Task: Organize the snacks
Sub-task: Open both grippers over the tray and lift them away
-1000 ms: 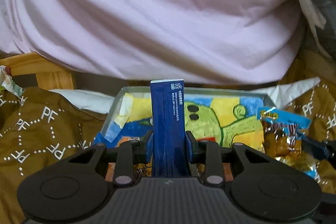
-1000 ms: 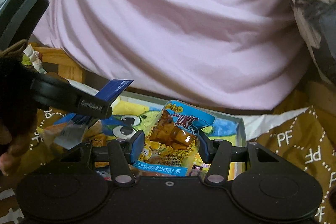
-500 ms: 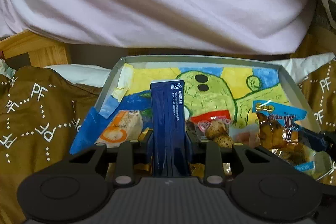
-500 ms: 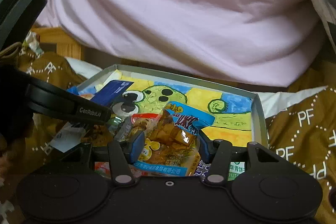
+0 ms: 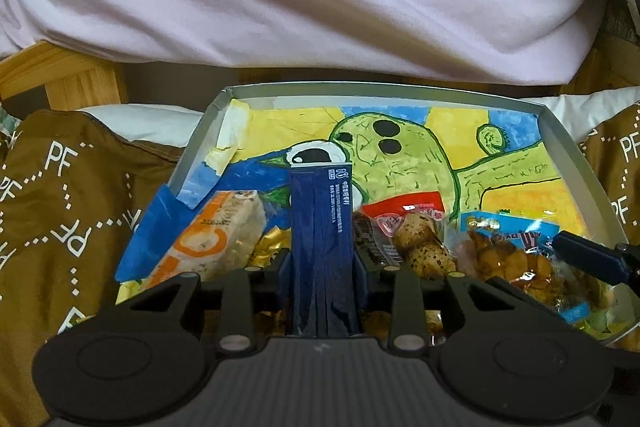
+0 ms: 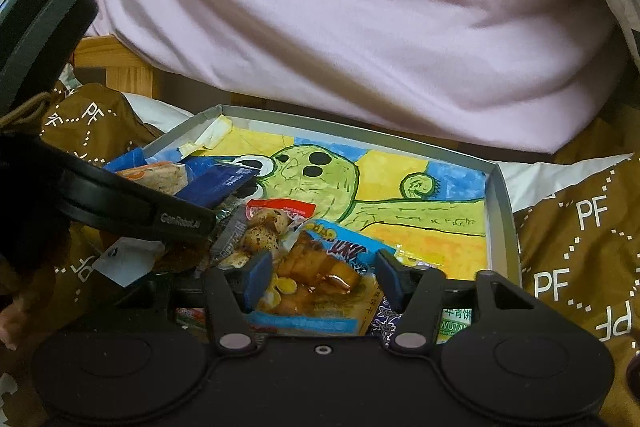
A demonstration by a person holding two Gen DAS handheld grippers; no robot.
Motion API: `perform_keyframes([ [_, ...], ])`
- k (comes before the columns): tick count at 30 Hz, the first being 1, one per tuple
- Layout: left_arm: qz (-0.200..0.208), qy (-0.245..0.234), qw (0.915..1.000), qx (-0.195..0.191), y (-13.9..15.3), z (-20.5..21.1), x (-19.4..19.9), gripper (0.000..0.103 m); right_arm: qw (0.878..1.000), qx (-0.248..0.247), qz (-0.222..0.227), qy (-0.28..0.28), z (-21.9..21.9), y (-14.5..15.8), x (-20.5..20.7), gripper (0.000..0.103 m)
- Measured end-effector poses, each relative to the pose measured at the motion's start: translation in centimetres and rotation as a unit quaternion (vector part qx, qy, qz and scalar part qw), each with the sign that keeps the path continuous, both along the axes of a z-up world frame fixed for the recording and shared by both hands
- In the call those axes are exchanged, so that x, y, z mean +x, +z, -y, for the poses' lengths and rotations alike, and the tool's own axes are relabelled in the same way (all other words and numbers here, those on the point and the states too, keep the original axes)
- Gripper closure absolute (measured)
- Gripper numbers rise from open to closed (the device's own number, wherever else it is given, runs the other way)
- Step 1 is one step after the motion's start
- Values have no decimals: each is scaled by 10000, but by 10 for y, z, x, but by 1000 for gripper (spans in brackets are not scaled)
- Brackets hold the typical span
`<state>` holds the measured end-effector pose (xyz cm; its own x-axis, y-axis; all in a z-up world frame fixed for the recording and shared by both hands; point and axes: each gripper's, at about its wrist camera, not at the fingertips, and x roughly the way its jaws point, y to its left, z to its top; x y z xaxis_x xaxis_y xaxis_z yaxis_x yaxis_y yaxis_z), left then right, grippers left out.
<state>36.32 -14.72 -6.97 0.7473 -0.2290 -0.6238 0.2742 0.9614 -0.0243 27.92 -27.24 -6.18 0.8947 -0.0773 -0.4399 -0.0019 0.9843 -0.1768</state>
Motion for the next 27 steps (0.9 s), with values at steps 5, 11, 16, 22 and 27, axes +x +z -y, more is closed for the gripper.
perform_keyframes([
  [5, -81, 24, 9999, -116, 4, -4, 0, 61, 9999, -25, 111, -68, 0, 4, -4, 26],
  [11, -78, 246, 9985, -475, 23, -19, -4, 45, 9992, -83, 342, -188, -2, 16, -12, 15],
  [16, 195, 369, 9976, -549, 43, -31, -13, 28, 9980, 44, 561, -295, -1, 32, -21, 8],
  [22, 530, 539, 9951, -639, 64, -47, -32, 6, 9948, 199, 922, -375, -1, 52, -43, 1],
  [27, 776, 638, 9926, -686, 77, -58, -52, 1, 9917, 355, 1165, -416, 1, 69, -62, 1],
])
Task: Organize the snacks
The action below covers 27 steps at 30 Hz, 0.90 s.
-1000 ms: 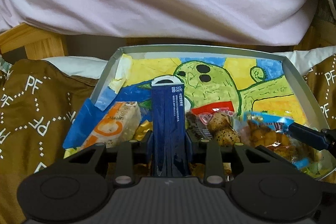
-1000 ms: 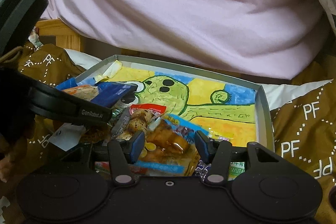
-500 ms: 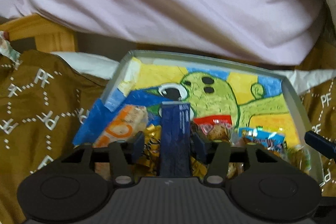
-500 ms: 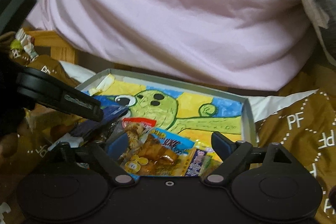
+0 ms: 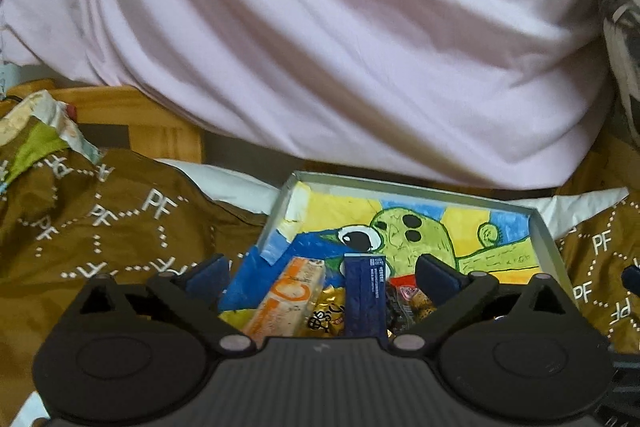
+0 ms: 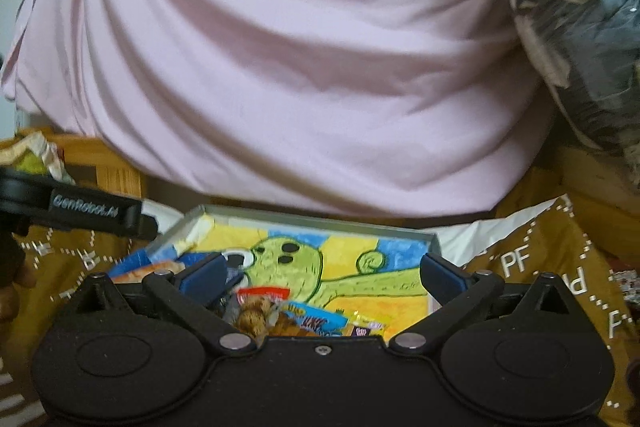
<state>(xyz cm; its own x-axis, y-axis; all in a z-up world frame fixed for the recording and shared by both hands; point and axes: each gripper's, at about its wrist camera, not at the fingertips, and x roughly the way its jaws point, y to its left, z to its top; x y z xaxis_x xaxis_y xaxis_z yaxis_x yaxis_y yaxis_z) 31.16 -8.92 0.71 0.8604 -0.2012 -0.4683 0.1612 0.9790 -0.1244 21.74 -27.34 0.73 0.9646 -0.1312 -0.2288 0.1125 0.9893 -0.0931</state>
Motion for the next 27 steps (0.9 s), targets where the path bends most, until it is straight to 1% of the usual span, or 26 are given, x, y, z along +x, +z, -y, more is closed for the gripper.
perform_keyframes([
  [9, 464, 145, 9988, -2, 23, -18, -47, 1, 9987, 332, 389, 66, 0, 32, -40, 1],
  [17, 679, 263, 9973, -32, 34, -33, -83, 0, 9977, 325, 569, 164, -8, 43, -78, 1],
  [20, 770, 302, 9966, 57, 36, -37, -98, 0, 9974, 386, 578, 170, -11, 45, -91, 1],
  [27, 927, 366, 9949, 134, 35, -53, -141, 0, 9966, 722, 320, 235, -18, 42, -122, 1],
])
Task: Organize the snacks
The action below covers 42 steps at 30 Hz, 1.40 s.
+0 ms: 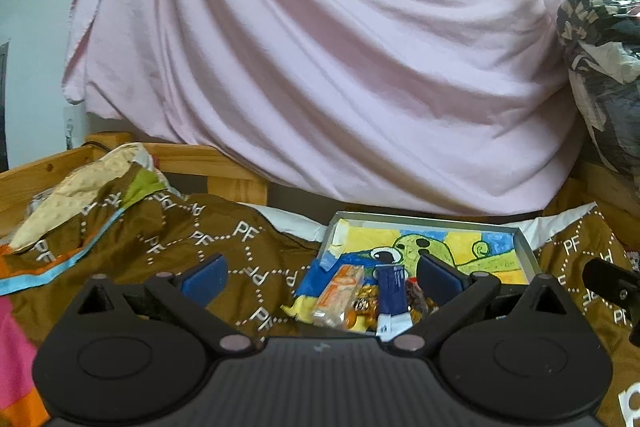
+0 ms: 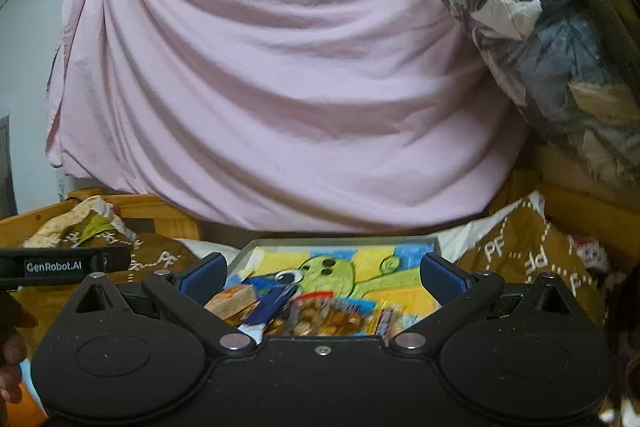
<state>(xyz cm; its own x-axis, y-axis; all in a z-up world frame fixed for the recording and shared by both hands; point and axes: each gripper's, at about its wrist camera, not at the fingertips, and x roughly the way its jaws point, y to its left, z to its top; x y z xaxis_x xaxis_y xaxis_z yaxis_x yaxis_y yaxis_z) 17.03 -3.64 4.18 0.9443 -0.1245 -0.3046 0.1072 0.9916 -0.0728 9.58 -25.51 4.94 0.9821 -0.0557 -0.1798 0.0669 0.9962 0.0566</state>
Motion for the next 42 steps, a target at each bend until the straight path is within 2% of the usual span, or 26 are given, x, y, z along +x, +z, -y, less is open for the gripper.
perform_keyframes([
  [10, 130, 28, 9998, 140, -1, -15, -55, 0, 9997, 183, -101, -134, -12, -5, -47, 1],
  [19, 25, 81, 9999, 120, -9, -28, -89, 0, 9987, 342, -335, -185, -23, -17, -82, 1],
  [25, -52, 175, 9997, 168, -22, -37, -105, 0, 9977, 300, -602, -78, -30, -27, -92, 1],
  [32, -345, 134, 9993, 41, -38, -47, -113, 0, 9971, 155, -743, -71, -37, -31, -97, 1],
  [42, -527, 85, 9983, 248, -50, -44, -117, 0, 9947, -92, -1021, 12, -46, -40, -95, 1],
])
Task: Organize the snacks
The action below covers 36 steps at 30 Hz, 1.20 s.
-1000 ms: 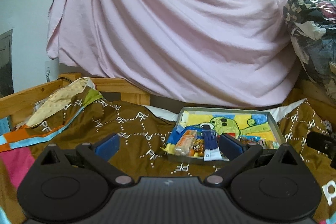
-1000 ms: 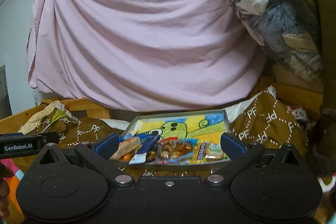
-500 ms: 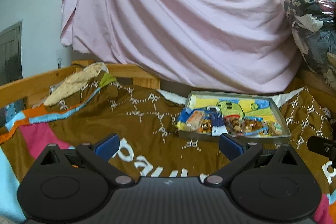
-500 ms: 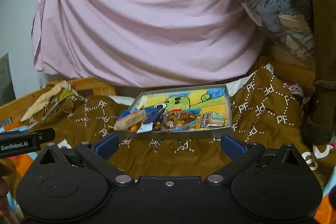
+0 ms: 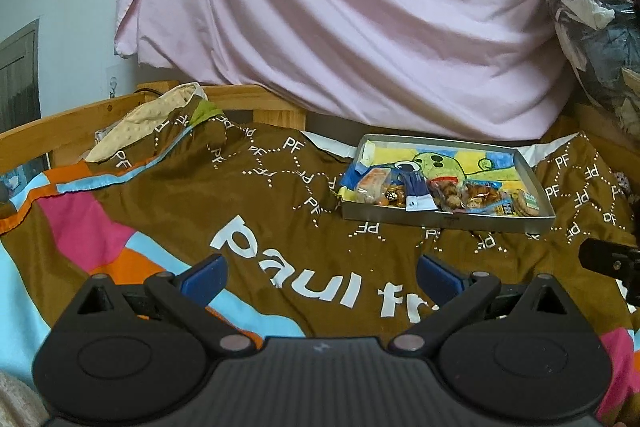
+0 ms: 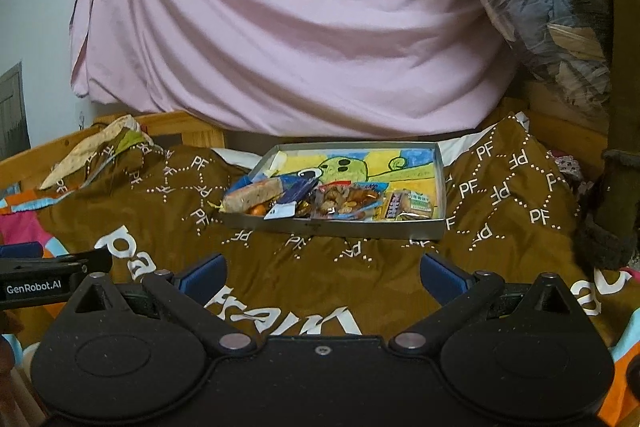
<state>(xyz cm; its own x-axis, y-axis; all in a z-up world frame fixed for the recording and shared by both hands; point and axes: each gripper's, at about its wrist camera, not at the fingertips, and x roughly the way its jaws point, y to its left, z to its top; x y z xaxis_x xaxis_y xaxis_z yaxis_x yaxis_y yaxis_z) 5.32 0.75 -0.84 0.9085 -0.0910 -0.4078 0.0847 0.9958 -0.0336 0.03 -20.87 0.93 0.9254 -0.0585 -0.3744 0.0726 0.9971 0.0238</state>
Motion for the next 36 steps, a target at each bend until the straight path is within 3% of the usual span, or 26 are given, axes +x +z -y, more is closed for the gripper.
perform_keyframes([
  [36, -17, 8, 10000, 57, -2, -1, 0, 0, 9997, -30, -228, -73, 0, -5, 6, 1],
])
